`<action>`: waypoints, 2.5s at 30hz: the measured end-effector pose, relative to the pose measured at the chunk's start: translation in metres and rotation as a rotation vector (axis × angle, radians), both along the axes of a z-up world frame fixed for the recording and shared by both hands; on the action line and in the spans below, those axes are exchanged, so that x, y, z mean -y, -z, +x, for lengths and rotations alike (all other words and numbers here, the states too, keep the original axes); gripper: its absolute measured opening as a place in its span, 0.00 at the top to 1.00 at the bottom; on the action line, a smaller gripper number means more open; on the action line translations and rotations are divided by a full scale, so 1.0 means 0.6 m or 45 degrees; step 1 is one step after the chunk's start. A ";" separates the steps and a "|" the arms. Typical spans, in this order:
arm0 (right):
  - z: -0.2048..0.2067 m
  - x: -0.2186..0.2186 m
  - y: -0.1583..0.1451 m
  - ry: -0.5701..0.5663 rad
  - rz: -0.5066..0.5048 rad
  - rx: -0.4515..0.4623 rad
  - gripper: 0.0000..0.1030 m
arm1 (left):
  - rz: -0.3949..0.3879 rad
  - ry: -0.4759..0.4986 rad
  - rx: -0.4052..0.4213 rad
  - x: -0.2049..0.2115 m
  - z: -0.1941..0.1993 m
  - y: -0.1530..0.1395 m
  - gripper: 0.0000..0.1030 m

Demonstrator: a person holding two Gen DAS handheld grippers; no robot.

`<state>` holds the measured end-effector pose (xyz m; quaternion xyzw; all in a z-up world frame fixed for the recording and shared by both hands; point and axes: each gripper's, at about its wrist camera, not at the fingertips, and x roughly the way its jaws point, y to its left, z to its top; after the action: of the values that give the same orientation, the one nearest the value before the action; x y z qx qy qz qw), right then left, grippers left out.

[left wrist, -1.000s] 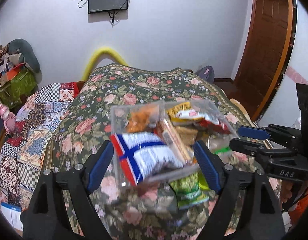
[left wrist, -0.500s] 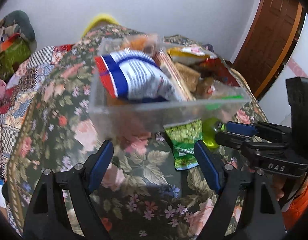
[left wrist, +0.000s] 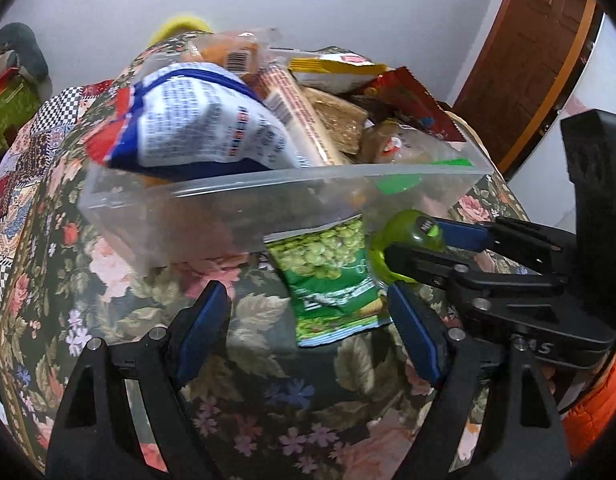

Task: Organize snacks
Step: 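Grasp the green pea snack pack with the left gripper while the right grasps the green jelly cup, then place the pea pack into the box with the left gripper while the right places the jelly cup in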

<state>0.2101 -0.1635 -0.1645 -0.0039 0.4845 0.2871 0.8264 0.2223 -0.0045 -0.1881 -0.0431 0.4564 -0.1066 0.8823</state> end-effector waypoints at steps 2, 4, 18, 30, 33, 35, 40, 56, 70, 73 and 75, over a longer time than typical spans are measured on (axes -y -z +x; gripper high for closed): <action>-0.006 0.016 -0.001 0.014 -0.010 0.005 0.58 | 0.007 0.012 0.011 0.009 0.001 -0.001 0.21; -0.011 0.034 -0.003 0.034 -0.007 0.002 0.58 | 0.013 0.020 0.010 0.016 0.004 0.002 0.21; -0.019 0.056 -0.037 0.073 0.037 0.036 0.58 | 0.033 0.087 0.014 0.028 0.012 0.018 0.59; -0.013 0.047 -0.102 0.080 0.088 0.166 0.58 | -0.037 0.071 0.198 0.017 -0.016 -0.097 0.59; -0.003 0.045 -0.112 0.089 0.090 0.191 0.58 | -0.037 0.073 0.240 0.016 -0.006 -0.123 0.59; 0.005 0.042 -0.116 0.089 0.084 0.202 0.58 | -0.039 0.067 0.252 0.016 0.006 -0.131 0.59; 0.021 0.039 -0.118 0.097 0.075 0.217 0.57 | -0.061 0.064 0.235 0.017 0.050 -0.139 0.59; 0.055 0.008 -0.103 0.072 0.063 0.189 0.57 | -0.035 0.006 0.212 -0.007 0.092 -0.132 0.57; 0.065 -0.018 -0.099 0.079 0.053 0.129 0.51 | -0.032 -0.048 0.261 -0.040 0.037 -0.151 0.57; 0.042 -0.009 -0.121 0.074 0.051 0.163 0.51 | -0.042 -0.058 0.283 -0.040 0.022 -0.163 0.57; 0.021 0.001 -0.147 0.079 0.058 0.208 0.51 | -0.044 -0.069 0.313 -0.039 0.004 -0.179 0.57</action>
<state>0.2229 -0.1639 -0.0764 0.0064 0.4086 0.2708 0.8716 0.2246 0.0190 -0.0805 -0.0573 0.3414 -0.0952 0.9333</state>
